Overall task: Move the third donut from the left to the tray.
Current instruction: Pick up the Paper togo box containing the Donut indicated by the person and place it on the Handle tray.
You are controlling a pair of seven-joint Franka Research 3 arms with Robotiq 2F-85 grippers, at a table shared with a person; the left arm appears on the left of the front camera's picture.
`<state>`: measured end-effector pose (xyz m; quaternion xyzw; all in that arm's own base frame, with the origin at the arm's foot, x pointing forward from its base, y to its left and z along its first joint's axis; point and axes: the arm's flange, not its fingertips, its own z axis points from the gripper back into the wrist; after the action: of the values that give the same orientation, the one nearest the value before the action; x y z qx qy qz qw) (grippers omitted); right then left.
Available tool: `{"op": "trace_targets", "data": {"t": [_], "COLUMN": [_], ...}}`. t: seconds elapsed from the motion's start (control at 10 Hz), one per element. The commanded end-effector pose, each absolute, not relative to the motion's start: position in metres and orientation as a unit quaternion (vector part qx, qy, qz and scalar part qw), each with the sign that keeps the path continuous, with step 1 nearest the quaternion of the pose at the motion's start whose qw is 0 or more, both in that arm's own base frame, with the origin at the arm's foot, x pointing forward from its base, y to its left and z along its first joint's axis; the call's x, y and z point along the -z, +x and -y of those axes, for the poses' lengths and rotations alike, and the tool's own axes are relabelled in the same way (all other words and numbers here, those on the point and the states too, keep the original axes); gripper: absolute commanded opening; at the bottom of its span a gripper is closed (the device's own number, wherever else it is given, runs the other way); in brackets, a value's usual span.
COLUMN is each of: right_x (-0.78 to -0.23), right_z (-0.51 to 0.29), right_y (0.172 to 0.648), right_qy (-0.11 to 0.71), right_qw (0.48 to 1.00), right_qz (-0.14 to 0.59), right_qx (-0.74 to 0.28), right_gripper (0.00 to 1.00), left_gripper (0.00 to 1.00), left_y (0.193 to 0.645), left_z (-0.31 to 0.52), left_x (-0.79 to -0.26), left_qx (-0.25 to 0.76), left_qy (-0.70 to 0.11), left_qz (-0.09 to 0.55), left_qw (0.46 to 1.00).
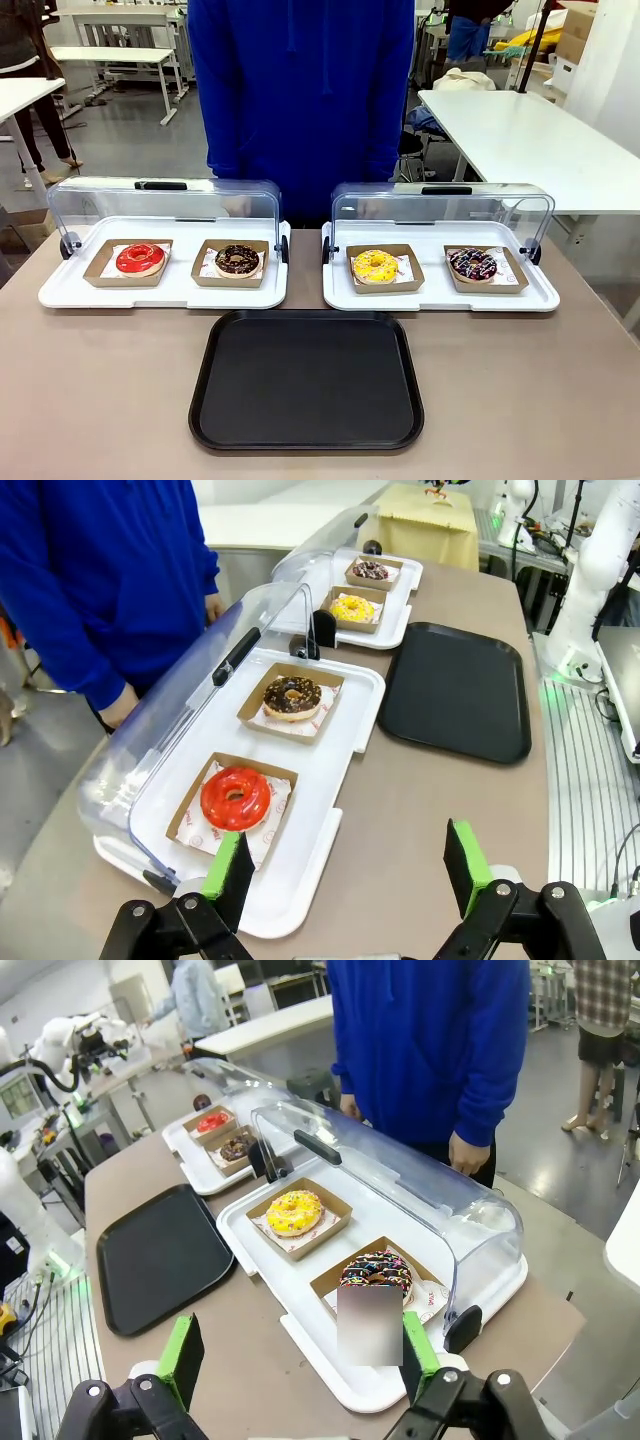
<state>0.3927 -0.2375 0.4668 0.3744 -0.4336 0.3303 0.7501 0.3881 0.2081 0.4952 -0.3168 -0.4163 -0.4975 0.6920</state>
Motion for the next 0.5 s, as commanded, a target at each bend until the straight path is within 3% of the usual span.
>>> {"op": "trace_targets", "data": {"t": [0.0,0.4], "right_x": [-0.4688,-0.4688], "right_z": [0.2373,0.2373], "right_y": [0.3935,0.3935], "right_qy": [0.377,0.377], "right_qw": [0.743,0.743], "right_qz": [0.442,0.442], "right_qx": [-0.333,-0.333], "right_gripper": [1.00,1.00], "left_gripper": [1.00,1.00], "left_y": [0.3863,0.3863], "left_z": [-0.2085,-0.2085], "left_x": [-0.4964,-0.4964], "left_qx": [0.503,0.503], "left_qy": [-0.319,-0.319], "left_qz": [0.416,0.416], "left_qw": [0.687,0.687]}}
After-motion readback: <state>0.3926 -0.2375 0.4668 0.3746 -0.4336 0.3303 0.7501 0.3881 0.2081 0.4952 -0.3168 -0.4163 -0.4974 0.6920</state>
